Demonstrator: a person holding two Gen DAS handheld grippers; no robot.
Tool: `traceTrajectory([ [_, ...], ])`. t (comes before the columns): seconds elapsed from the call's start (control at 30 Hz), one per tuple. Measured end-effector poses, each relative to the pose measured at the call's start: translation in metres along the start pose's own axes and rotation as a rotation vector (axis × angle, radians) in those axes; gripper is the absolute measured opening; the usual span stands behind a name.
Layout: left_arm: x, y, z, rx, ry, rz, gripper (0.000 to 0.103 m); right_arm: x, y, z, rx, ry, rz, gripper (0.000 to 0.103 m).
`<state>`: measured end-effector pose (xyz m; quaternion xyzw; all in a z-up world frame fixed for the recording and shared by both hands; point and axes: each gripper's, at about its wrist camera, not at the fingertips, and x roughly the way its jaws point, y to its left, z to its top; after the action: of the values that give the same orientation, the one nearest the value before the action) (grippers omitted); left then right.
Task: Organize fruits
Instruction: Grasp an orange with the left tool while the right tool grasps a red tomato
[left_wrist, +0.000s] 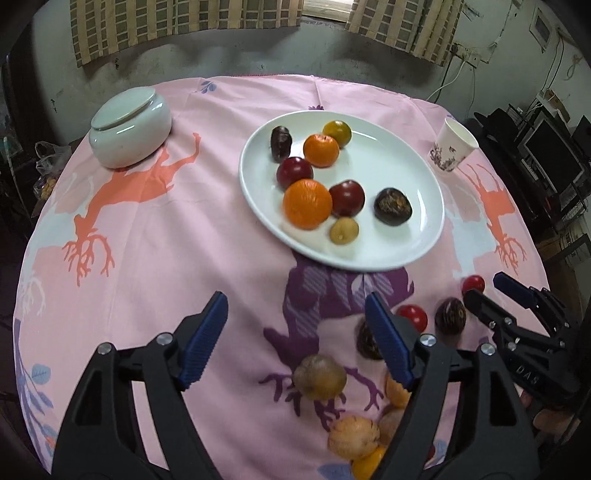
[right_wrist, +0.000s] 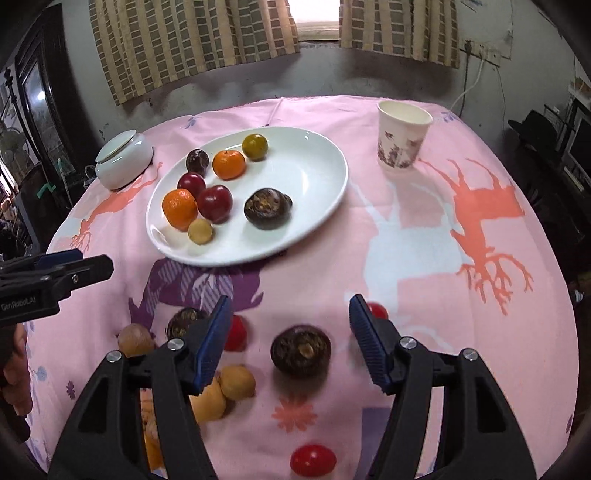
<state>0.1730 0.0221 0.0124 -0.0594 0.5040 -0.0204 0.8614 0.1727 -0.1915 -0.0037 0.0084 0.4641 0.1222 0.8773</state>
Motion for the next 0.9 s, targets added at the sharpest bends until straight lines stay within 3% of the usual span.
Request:
traceTrajectory([
  [0.23,-0.019,-0.005,-0.062,0.008,0.092,-0.015,0.079,-0.033,-0.005,-0.051,0.013,0.082,0.082,0.065],
  [0.4,-0.026,-0.015,-0.090,0.014,0.120,-0.028,0.079,-0.045,-0.001,-0.084,0.026,0.135,0.100,0.066],
  [0.9,-0.024,-0.040,-0.123,0.038,0.207,-0.070,0.079,-0.061,0.008,-0.115,0.001,0.177,0.124,0.066],
])
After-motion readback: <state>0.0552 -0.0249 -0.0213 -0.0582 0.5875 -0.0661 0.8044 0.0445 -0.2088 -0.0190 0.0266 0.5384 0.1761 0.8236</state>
